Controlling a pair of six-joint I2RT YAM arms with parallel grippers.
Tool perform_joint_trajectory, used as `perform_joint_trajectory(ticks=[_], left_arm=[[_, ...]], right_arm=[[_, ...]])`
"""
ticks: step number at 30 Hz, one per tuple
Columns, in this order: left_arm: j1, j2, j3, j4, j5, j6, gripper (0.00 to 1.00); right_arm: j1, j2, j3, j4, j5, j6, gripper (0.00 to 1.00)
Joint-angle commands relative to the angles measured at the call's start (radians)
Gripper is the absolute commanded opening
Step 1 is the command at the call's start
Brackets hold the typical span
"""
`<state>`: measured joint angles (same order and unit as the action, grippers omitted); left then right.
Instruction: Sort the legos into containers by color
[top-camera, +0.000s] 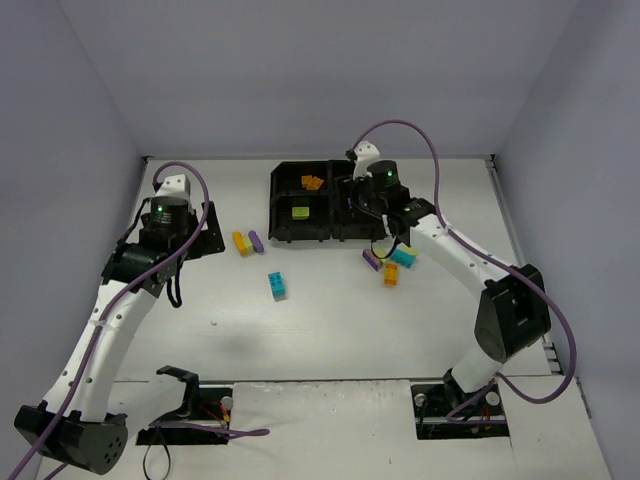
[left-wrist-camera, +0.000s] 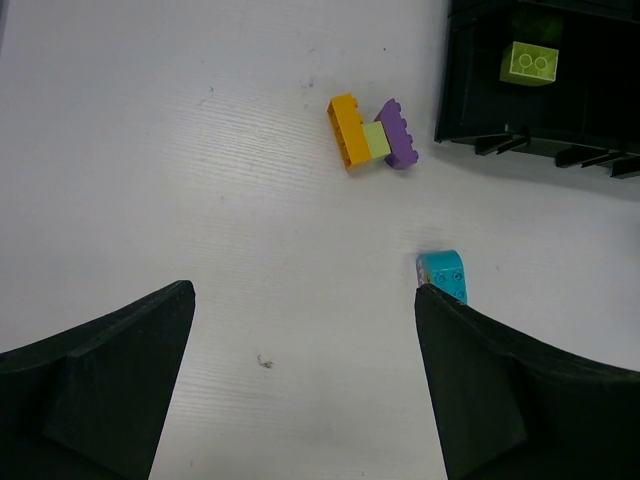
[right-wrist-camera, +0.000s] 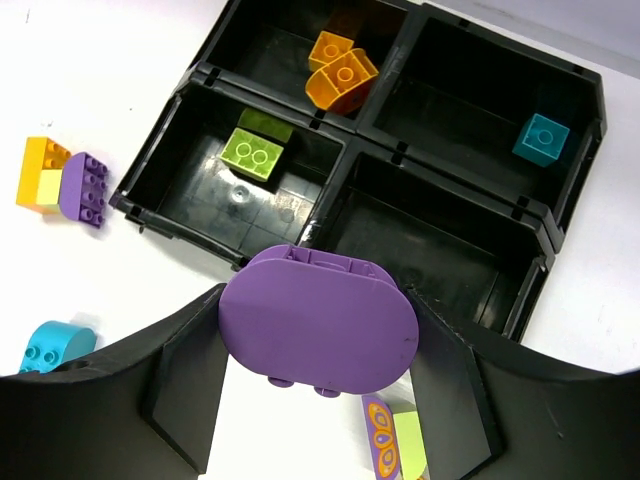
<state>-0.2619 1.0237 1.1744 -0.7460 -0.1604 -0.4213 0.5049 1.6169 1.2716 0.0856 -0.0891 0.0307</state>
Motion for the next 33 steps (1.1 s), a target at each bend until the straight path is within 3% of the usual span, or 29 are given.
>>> perform_joint_trajectory(ticks=[1, 33], left_arm=[[-0.003, -0.016, 0.042, 0.063, 0.004, 0.016, 0.85], [-0.003, -0.03, 0.051, 0.082, -0.002, 0.033, 0.85]], right_arm=[[-0.016, -0.041, 0.064, 0.057, 0.028, 0.024, 0.0], [-0.117, -0.012, 0.087, 0.057, 0.16, 0.158, 0.0]])
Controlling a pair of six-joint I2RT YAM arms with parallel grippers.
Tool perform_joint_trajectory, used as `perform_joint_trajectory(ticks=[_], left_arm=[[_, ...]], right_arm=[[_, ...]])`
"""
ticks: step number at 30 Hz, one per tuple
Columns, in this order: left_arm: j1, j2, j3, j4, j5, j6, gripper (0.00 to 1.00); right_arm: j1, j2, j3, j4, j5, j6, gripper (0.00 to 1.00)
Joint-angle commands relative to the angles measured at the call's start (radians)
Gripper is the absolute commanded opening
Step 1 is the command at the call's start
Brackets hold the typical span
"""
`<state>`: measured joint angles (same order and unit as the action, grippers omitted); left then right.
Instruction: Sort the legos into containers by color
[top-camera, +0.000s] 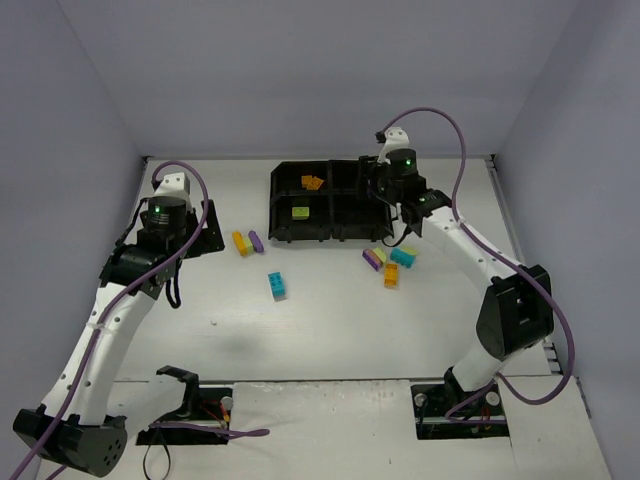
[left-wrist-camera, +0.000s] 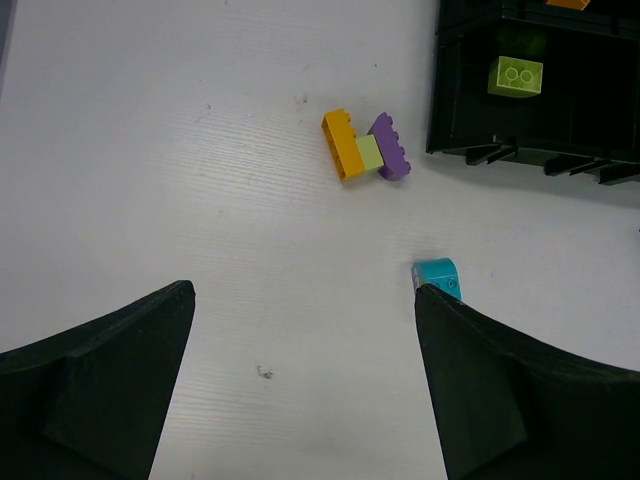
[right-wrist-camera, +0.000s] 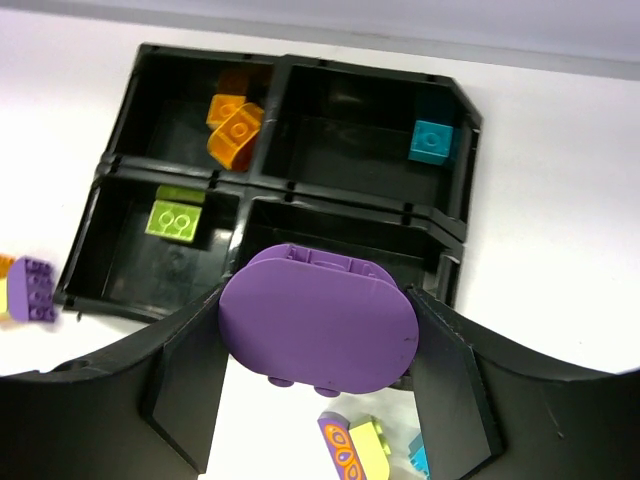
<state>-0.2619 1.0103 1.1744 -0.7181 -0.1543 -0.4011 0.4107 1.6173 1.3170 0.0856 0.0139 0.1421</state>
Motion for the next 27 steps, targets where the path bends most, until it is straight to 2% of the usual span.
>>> perform_joint_trajectory(ticks=[1, 8, 18, 24, 27], left_arm=[[-0.002, -0.016, 0.053, 0.052, -0.01, 0.013, 0.85], [-0.003, -0.033, 0.047, 0.054, -0.007, 0.008, 0.85], [-0.003, -0.065, 0.022, 0.034, -0.008, -0.001, 0.85], [-0.003, -0.087, 0.007, 0.026, -0.013, -0.007, 0.85], [-0.002, -0.093, 0.005, 0.016, -0.013, -0.015, 0.85]], right_arm=[[-0.027, -0.011, 0.041, 0.056, 0.066, 0.053, 0.0], [-0.056, 0.021, 0.022, 0.055, 0.104, 0.114, 0.0], [-0.061, 0.111, 0.036, 0.054, 0.072, 0.166, 0.01], [-0.059, 0.188, 0.036, 0.054, 0.028, 0.174, 0.07], [-0.058, 0.22, 0.044, 0.054, -0.005, 0.178, 0.16]])
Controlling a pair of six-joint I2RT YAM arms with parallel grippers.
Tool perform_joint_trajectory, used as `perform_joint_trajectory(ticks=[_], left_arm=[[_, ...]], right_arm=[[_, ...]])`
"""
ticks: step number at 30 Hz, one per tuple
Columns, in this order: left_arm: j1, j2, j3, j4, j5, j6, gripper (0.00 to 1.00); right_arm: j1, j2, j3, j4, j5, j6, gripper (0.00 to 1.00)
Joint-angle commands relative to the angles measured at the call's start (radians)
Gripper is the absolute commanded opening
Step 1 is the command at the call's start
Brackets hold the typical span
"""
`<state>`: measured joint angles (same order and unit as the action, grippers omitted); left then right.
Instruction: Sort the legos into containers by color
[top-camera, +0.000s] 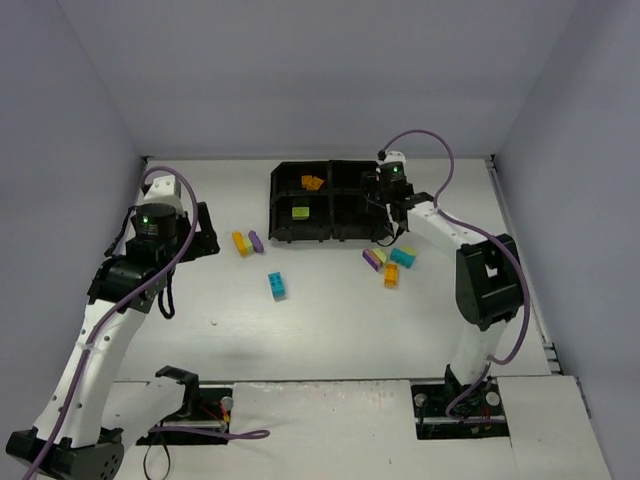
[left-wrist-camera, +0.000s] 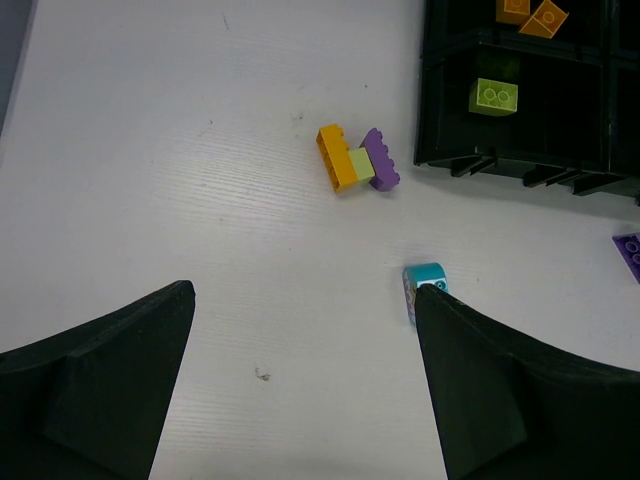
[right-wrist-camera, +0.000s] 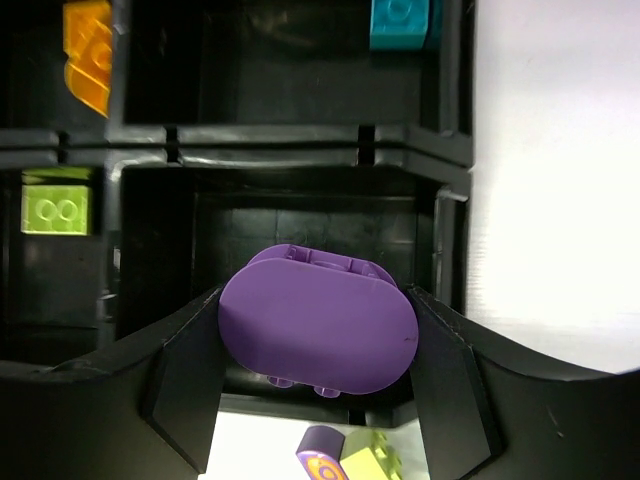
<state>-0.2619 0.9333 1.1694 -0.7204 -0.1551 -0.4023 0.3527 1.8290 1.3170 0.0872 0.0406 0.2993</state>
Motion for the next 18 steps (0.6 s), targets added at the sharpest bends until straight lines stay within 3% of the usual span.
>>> perform_joint_trajectory(ticks=[1, 6, 9, 11, 15, 18], left_arm=[[-0.003, -0.017, 0.009, 0.015, -0.012, -0.015, 0.85], [-0.003, -0.034, -0.005, 0.0, -0.011, -0.027, 0.85], [-0.005, -0.04, -0.014, -0.008, -0.006, -0.036, 0.85], [-0.003, -0.044, -0.019, -0.014, -0.008, -0.041, 0.85], [-0.003, -0.05, -0.019, -0.022, -0.009, -0.043, 0.85], [-0.003, -0.051, -0.014, -0.025, -0.009, -0.041, 0.85]], right_arm=[[0.0, 0.021, 0.045, 0.052, -0.031, 0.023, 0.2], [0.011, 0.039, 0.056, 0.052, -0.08, 0.015, 0.39], [0.014, 0.039, 0.059, 0.052, -0.097, 0.009, 0.62], [0.019, 0.033, 0.059, 0.051, -0.105, 0.0, 0.68], [0.058, -0.008, 0.05, 0.052, -0.07, -0.046, 0.9], [0.104, -0.045, 0.036, 0.049, -0.009, -0.077, 0.94]])
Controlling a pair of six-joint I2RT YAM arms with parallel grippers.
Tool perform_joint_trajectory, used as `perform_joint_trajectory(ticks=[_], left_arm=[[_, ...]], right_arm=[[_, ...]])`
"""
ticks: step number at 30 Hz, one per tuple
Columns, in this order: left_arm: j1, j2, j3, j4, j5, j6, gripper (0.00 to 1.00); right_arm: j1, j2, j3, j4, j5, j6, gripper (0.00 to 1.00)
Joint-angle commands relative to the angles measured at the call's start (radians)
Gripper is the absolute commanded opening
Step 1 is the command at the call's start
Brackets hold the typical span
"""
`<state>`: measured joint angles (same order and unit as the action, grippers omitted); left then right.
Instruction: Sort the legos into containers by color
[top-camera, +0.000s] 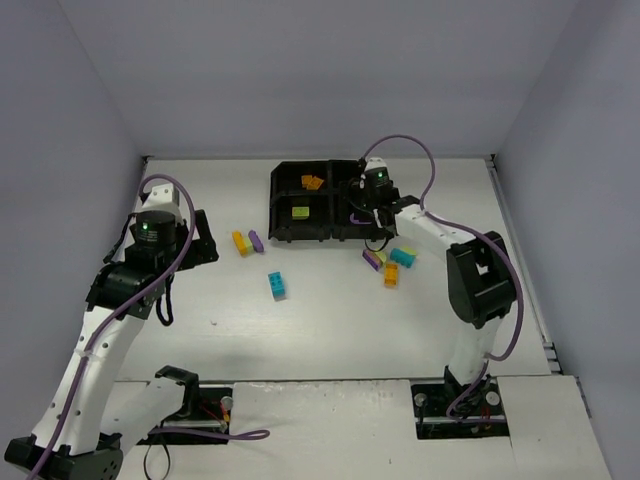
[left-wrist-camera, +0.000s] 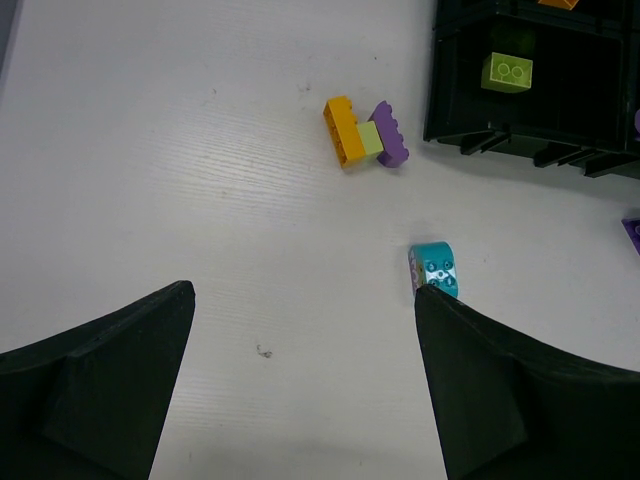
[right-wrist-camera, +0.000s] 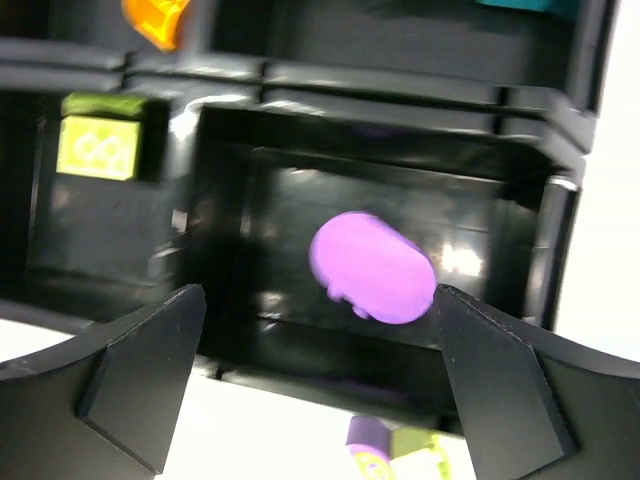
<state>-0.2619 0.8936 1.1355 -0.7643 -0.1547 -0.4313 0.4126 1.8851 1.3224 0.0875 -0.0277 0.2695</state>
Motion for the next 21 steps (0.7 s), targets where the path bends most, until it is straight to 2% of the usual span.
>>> perform_joint_trajectory(ticks=[1, 5, 10, 13, 15, 21], left_arm=[[-0.003, -0.013, 0.02, 0.019, -0.011, -0.012, 0.85], [-0.003, -0.019, 0.027, 0.005, -0.025, -0.011, 0.85], [-0.003, -0.018, 0.032, -0.012, -0.071, -0.017, 0.85], [-0.003, -0.016, 0.027, -0.015, -0.077, -0.021, 0.85], [-0.003, -0.013, 0.024, -0.016, -0.075, -0.026, 0.85], [-0.002, -0.015, 0.029, -0.026, -0.083, -0.023, 0.85]], right_arm=[[0.055, -0.11, 0.026, 0.047, 0.07, -0.05, 0.94], [0.175, -0.172, 0.0, 0.049, 0.098, -0.078, 0.93], [0.296, -0.195, -0.026, 0.051, 0.06, -0.058, 0.95], [0.371, -0.17, -0.022, 0.051, 0.046, -0.035, 0.97], [0.443, -0.1, -0.002, 0.051, 0.034, 0.005, 0.97], [0.511, -0.008, 0.027, 0.047, 0.002, 0.056, 0.96]])
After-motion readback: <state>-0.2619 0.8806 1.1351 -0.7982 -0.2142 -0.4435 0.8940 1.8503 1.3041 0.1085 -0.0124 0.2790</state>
